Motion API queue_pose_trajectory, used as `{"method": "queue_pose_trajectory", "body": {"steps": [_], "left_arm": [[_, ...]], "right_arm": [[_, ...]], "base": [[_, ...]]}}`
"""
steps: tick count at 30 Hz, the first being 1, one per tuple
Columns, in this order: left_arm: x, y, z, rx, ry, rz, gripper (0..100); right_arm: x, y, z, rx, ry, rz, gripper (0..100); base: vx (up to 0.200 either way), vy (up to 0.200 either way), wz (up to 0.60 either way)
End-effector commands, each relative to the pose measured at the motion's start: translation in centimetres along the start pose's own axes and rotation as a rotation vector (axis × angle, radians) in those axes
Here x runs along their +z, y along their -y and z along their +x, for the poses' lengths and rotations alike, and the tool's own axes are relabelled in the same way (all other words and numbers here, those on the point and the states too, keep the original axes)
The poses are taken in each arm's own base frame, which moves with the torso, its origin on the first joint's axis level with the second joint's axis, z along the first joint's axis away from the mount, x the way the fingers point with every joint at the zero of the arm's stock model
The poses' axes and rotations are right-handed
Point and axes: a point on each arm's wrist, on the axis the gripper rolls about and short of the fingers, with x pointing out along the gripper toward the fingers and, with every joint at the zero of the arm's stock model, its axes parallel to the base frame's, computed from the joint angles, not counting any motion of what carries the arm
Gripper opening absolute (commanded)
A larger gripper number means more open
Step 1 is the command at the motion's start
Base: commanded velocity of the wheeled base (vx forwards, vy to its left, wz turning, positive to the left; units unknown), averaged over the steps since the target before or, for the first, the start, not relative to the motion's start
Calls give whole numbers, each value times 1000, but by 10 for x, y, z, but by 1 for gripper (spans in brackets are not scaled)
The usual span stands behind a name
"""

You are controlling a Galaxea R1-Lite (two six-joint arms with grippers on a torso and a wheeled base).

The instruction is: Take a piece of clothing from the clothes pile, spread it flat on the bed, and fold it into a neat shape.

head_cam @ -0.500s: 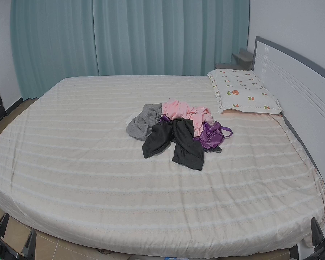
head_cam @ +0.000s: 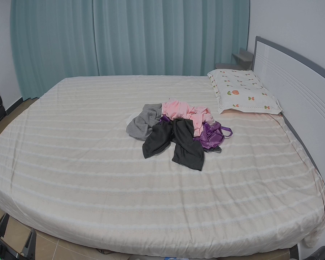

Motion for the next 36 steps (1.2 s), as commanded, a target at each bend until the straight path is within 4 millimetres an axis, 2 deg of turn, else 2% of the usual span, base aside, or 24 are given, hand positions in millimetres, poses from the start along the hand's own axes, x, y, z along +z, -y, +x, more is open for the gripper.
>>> {"method": "queue_pose_trajectory", "body": {"steps": [1, 5, 12, 13, 15, 16, 18, 22, 29, 36], "left_arm": [[-5, 0, 1, 0, -11, 0, 100], [-5, 0, 1, 0, -9, 0, 100], [-5, 0, 1, 0, -11, 0, 100], [-5, 0, 1, 0, -11, 0, 100], [-5, 0, 1, 0, -11, 0, 100], [-5, 0, 1, 0, -11, 0, 100], [-5, 0, 1, 0, -9, 0, 100], [-5, 0, 1, 0, -9, 0, 100], [-5, 0, 1, 0, -11, 0, 100], [-5, 0, 1, 0, -9, 0, 100]], "right_arm": [[0, 2, 72, 113, -401, 111, 100], [7, 1, 129, 126, -471, 173, 100], [-22, -8, 222, 121, -636, 263, 100], [-22, -8, 222, 121, -636, 263, 100], [-41, -18, 256, 120, -683, 319, 100], [-46, -21, 260, 125, -695, 328, 100], [-65, -36, 282, 134, -724, 361, 100], [-93, -51, 326, 70, -701, 394, 100], [-132, -68, 379, 49, -725, 419, 100], [-148, -83, 413, 40, -747, 430, 100]], "base": [[0, 0, 0], [0, 0, 0], [0, 0, 0], [0, 0, 0], [0, 0, 0], [0, 0, 0], [0, 0, 0], [0, 0, 0], [0, 0, 0], [0, 0, 0]]}}
